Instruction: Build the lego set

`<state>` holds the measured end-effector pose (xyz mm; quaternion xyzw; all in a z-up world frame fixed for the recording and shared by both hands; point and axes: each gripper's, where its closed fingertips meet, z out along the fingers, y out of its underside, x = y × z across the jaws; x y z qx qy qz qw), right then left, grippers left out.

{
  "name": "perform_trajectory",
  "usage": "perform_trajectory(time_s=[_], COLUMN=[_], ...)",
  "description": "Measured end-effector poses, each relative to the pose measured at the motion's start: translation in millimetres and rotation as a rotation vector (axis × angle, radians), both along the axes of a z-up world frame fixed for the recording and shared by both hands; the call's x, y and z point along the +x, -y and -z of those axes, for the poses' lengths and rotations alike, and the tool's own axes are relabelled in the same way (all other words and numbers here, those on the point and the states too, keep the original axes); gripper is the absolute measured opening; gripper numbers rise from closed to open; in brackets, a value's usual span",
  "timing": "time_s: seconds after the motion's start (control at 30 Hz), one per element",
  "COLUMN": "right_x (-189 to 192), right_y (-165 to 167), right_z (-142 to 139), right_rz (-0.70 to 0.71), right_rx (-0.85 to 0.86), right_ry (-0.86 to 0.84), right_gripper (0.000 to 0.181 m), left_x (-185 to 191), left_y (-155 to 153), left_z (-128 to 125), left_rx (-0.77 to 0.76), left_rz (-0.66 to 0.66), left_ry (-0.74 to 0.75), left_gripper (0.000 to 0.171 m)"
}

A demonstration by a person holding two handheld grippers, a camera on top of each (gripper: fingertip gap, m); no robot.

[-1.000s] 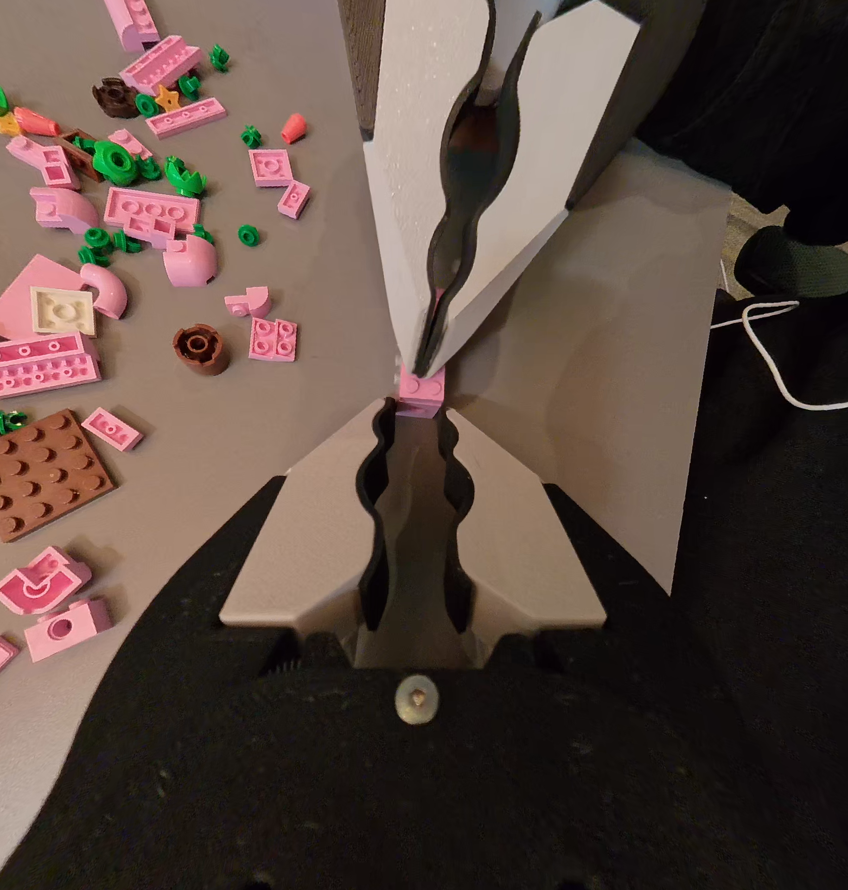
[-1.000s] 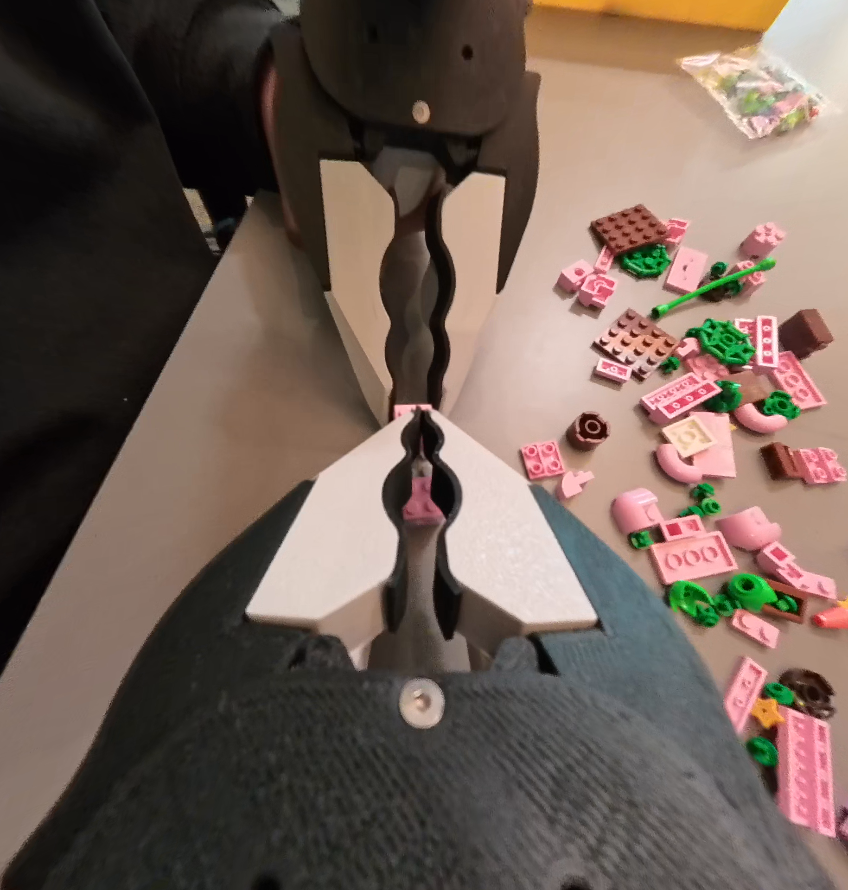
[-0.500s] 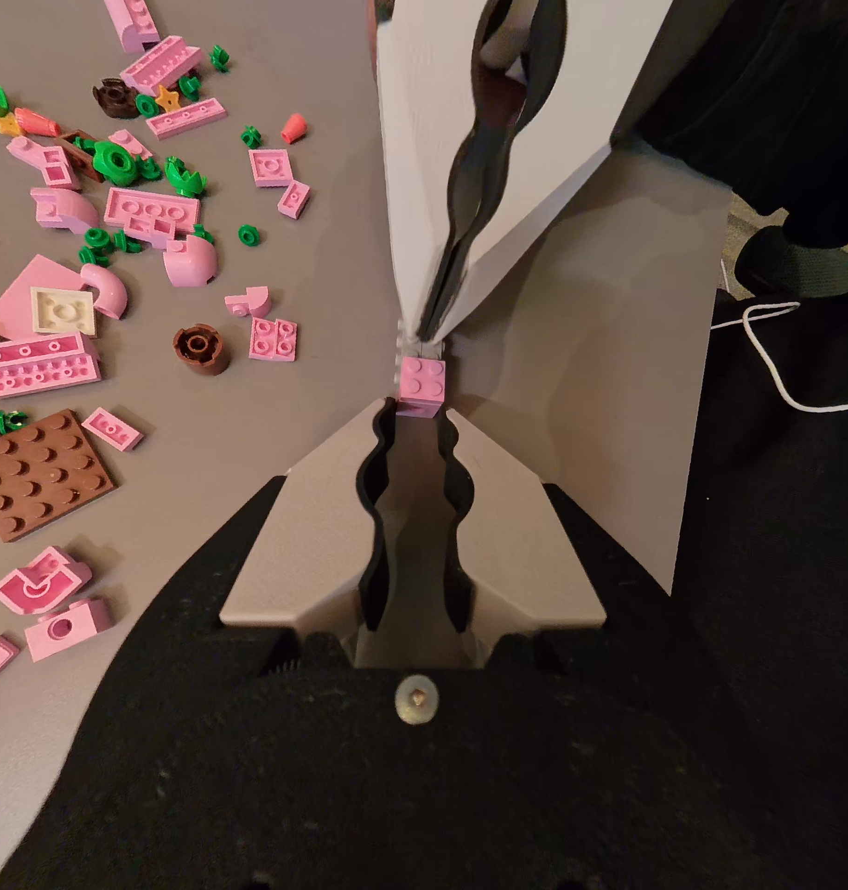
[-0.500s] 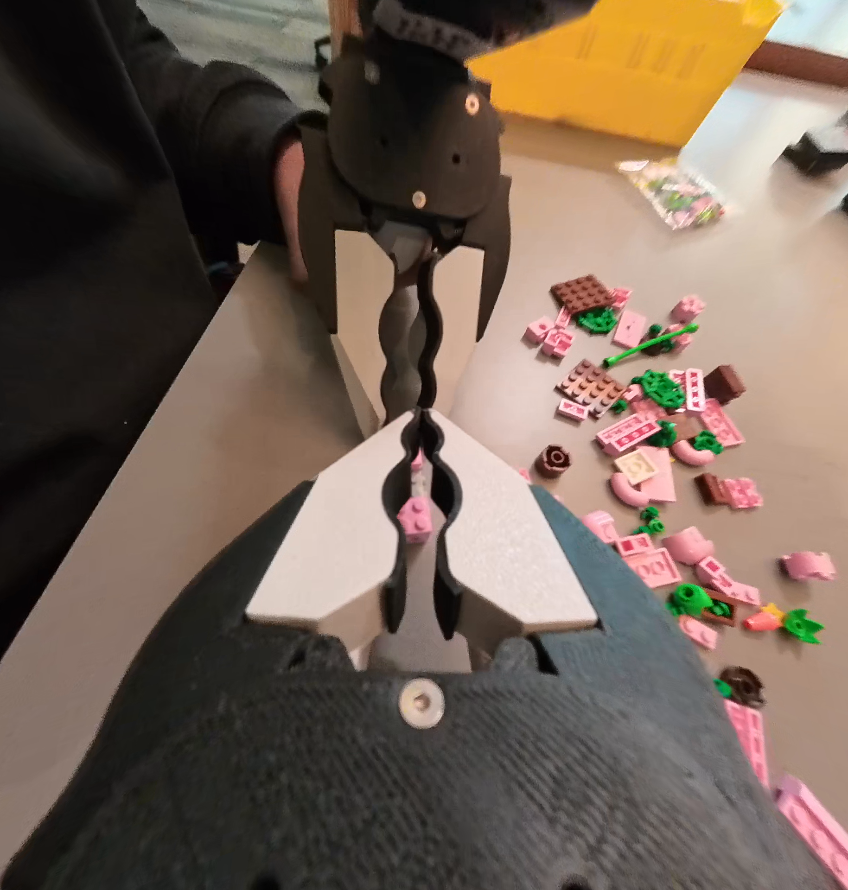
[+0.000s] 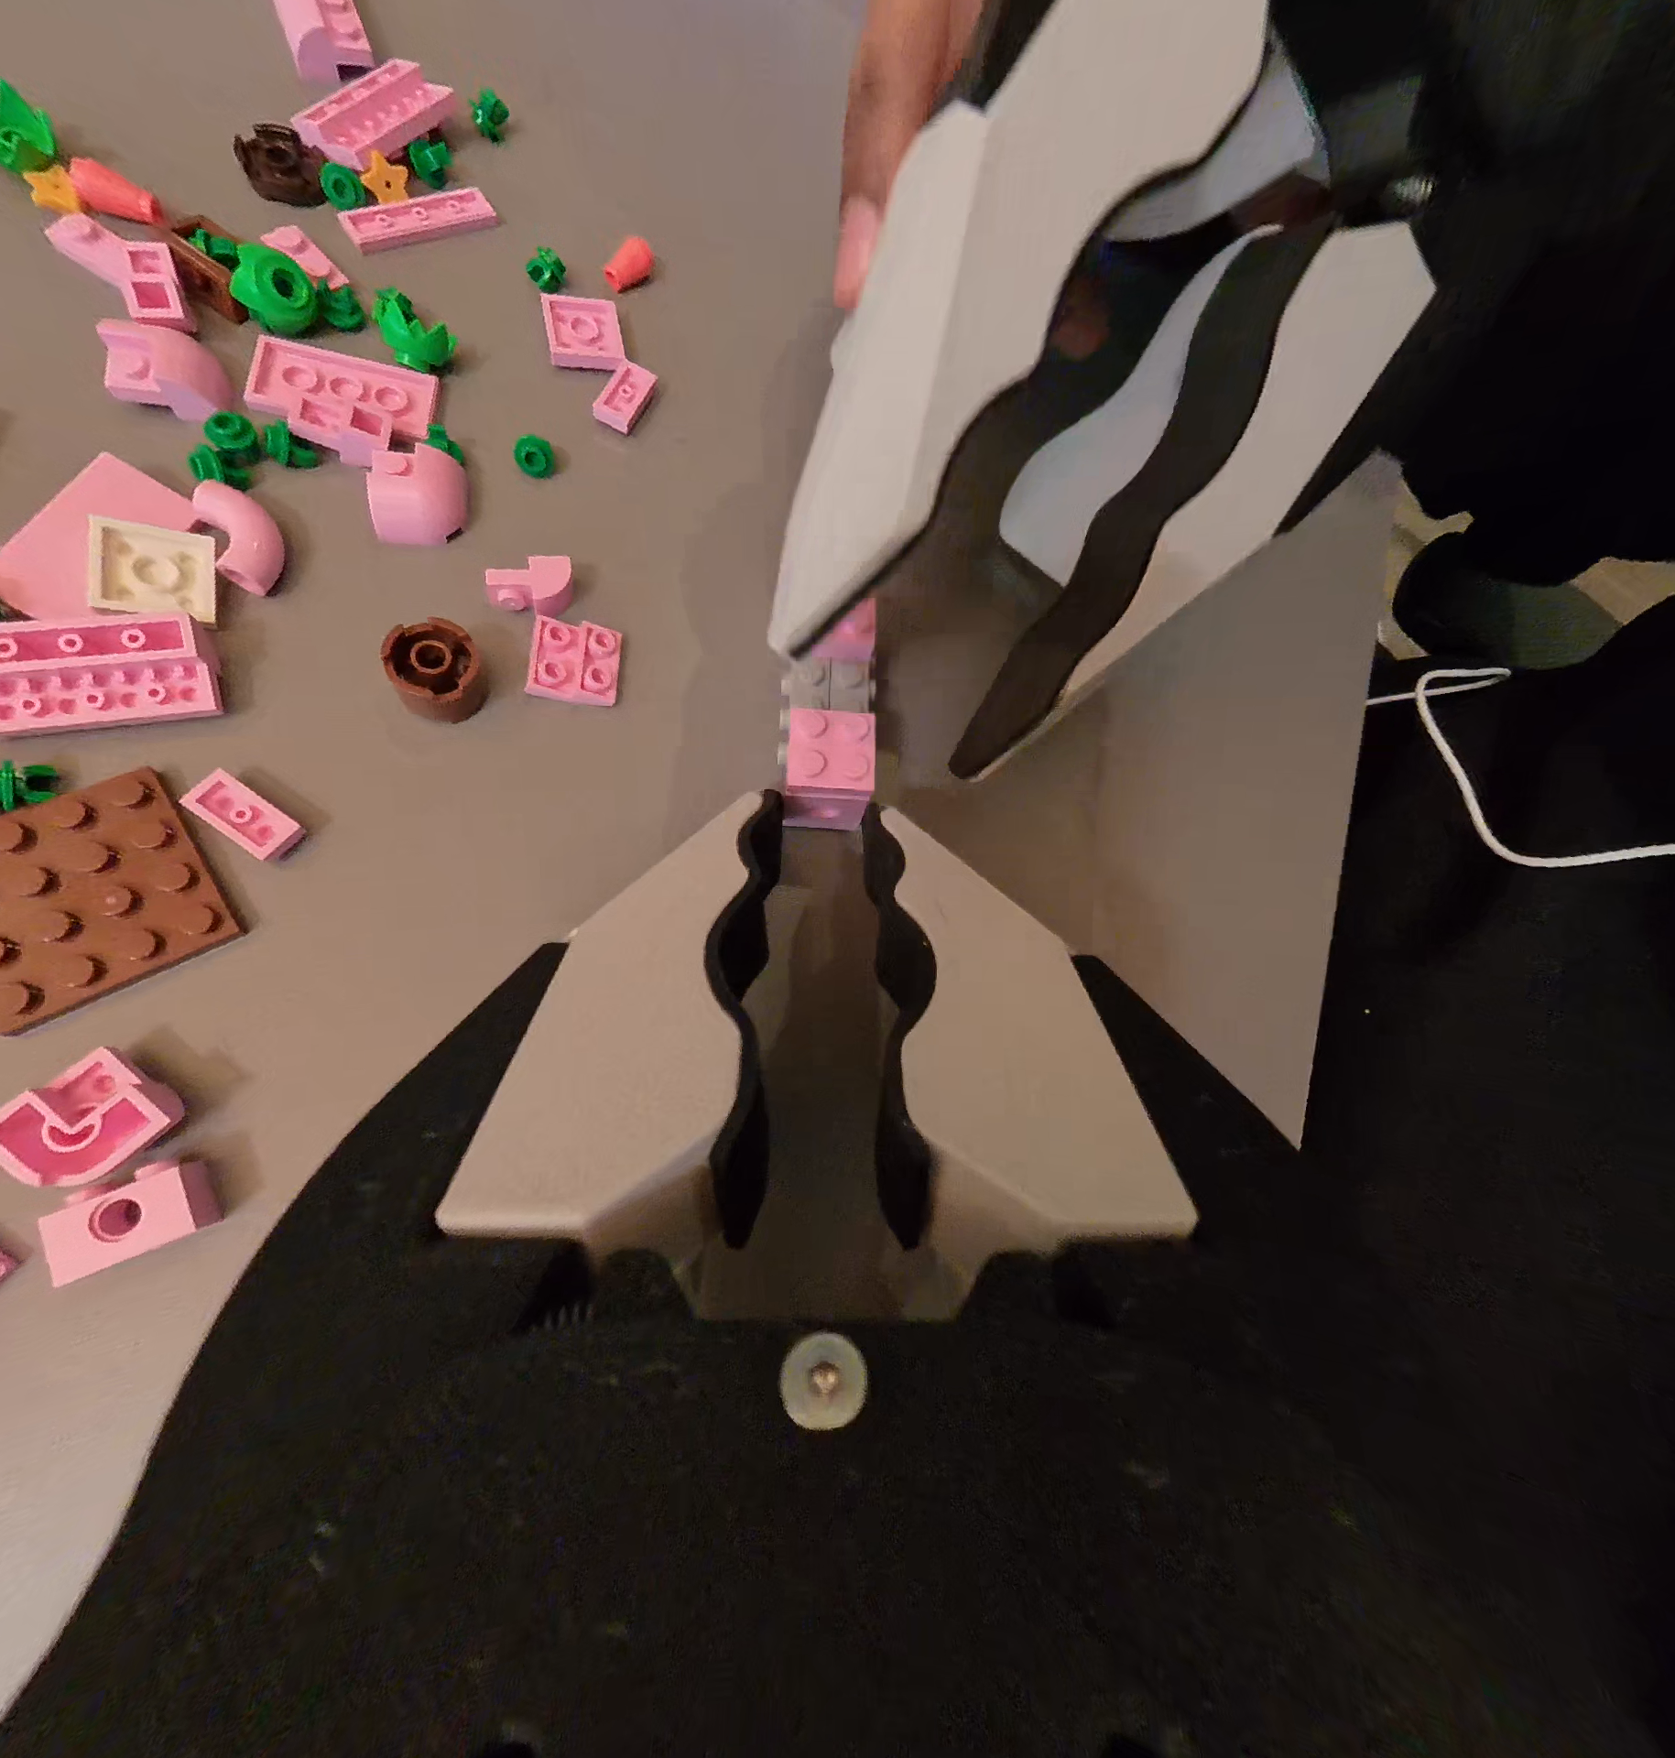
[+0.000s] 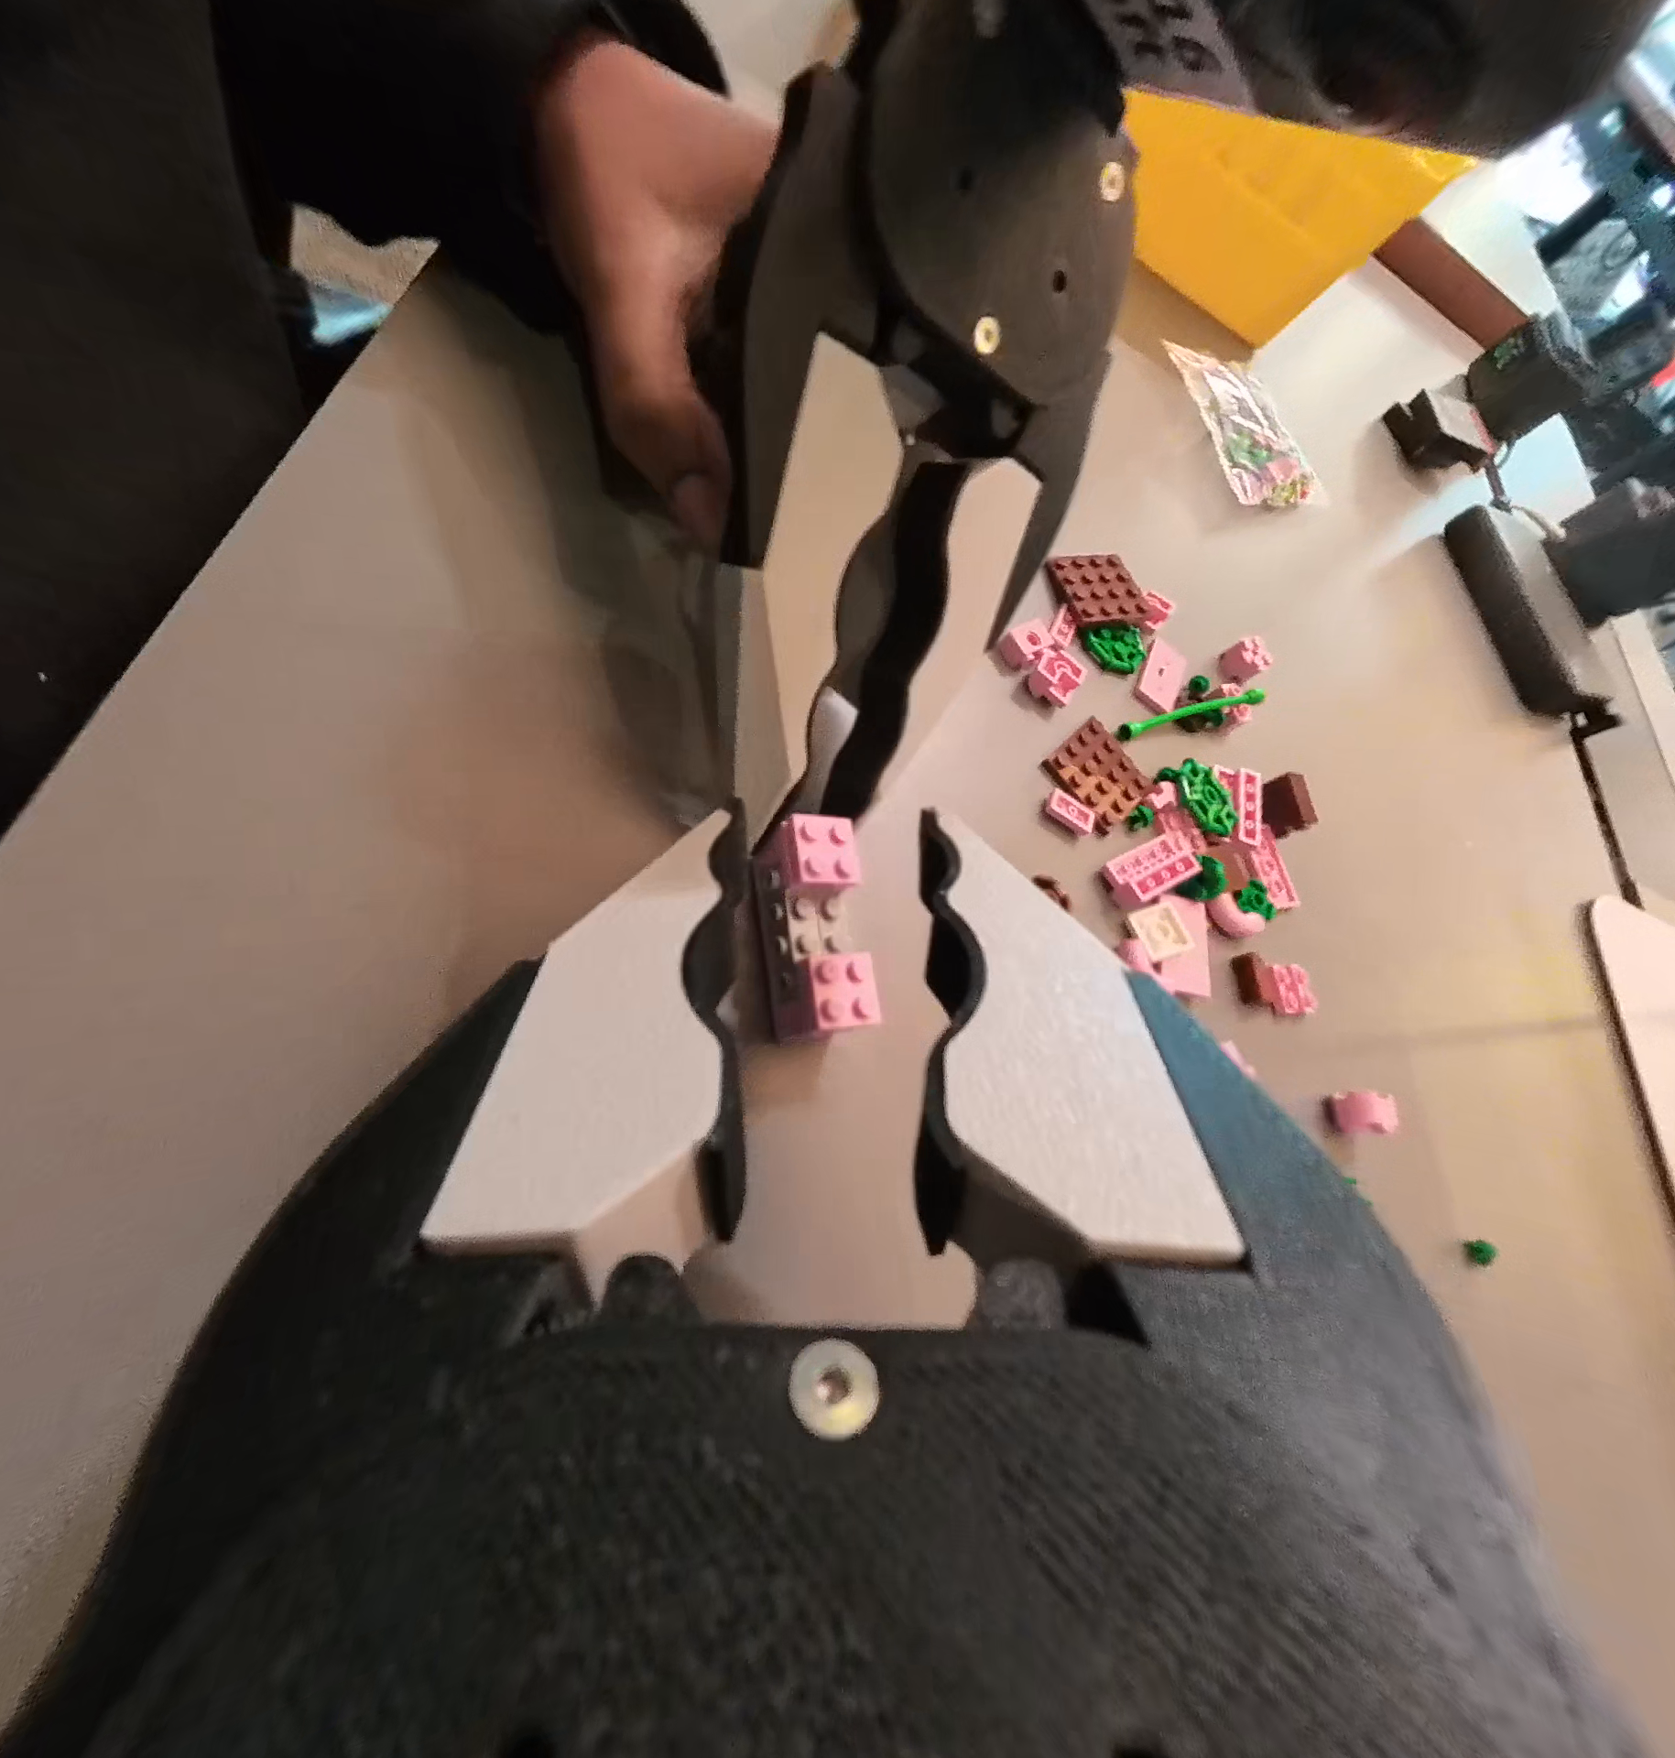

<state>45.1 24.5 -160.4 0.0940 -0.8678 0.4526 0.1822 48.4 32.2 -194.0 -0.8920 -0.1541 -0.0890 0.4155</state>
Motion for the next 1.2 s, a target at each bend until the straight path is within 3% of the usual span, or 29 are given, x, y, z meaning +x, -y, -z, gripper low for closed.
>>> perform_trajectory(time_s=[0.1,0.2,0.43,0.63,1.2], right_x=[-2,-3,-8,-15,-17], right_y=[-5,-6,-1,3,7], right_z=[0,6,16,15,22], right_rz=[0.016,0.019,0.013,0.012,0.042], right_rx=[-0.022,0.017,0.165,0.203,0.224], right_ry=[0.088,0.044,-0.334,-0.625,-0.625], right_gripper=[0.05,0.052,0.055,0.044,0.024], left_x=[1,-1,-8,-10,-10], left_y=[0,0,2,4,4], left_z=[1,0,-8,-10,-10], left_rx=[-0.01,-0.002,0.071,0.098,0.097], left_rz=[0.005,-0.004,-0.051,-0.07,-0.067], left_ry=[-0.007,0.001,0.074,0.114,0.119], left_gripper=[0.014,0.014,0.014,0.014,0.014])
